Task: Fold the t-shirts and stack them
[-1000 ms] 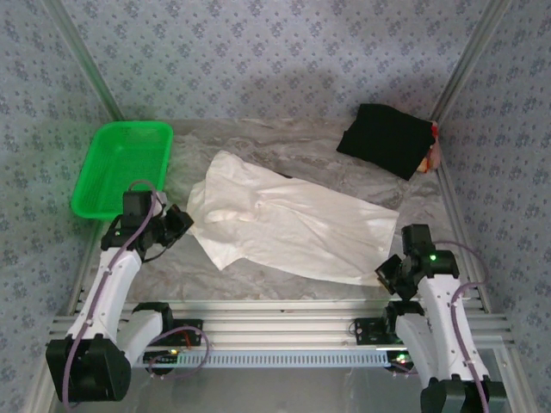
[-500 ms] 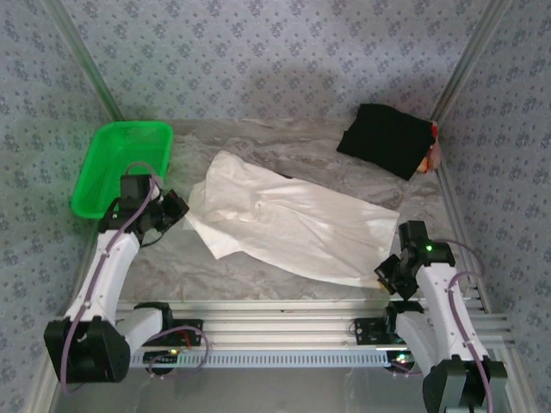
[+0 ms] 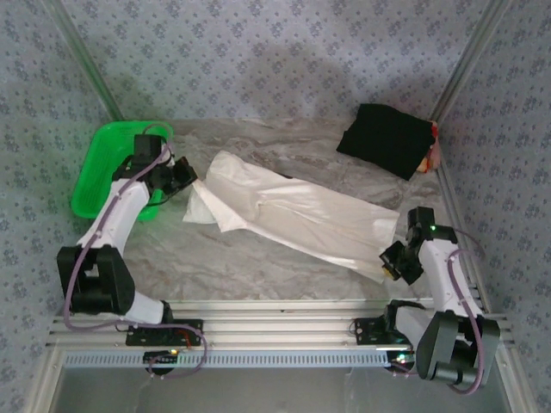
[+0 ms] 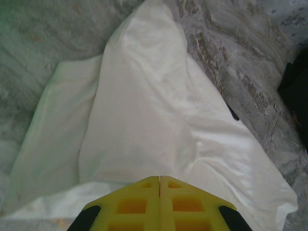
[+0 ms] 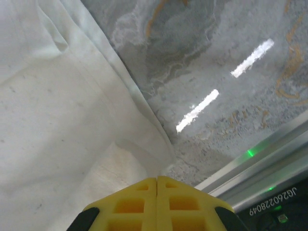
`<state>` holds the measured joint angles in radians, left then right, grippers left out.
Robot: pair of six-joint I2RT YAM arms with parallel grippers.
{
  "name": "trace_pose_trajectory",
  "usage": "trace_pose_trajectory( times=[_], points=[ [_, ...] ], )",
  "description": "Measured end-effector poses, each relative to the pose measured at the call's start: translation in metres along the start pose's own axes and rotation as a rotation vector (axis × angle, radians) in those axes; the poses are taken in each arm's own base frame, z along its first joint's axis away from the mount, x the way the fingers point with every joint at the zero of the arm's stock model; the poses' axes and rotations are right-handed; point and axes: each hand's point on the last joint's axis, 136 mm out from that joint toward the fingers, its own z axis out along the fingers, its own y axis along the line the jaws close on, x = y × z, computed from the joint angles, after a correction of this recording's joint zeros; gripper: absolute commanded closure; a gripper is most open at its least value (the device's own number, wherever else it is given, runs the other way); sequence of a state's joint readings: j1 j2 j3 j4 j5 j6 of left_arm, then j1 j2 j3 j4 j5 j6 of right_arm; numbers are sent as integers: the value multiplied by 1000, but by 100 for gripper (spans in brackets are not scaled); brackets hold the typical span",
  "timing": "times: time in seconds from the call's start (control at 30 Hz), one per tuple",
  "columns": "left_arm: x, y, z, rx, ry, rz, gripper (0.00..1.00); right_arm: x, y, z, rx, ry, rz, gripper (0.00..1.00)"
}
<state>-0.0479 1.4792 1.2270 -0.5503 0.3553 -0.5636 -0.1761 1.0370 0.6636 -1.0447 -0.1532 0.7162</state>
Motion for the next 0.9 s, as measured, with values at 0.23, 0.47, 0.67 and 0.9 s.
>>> trace_pose_trajectory(
  times=[0.23,0.47,0.67,0.9],
  points=[
    [-26,-18,19,17,20,76,100,-18,8,3,-12,-5,-9,100],
    [-32,-24,46,10,72,133,100,-27,12,13,-11,11,-3,100],
    [-38,-23,64,-1,105,157,100,-36,16,15,-13,8,-24,100],
    [-48,-37,79,11,123,209,100,-45,20,23,-3,22,-43,100]
  ],
)
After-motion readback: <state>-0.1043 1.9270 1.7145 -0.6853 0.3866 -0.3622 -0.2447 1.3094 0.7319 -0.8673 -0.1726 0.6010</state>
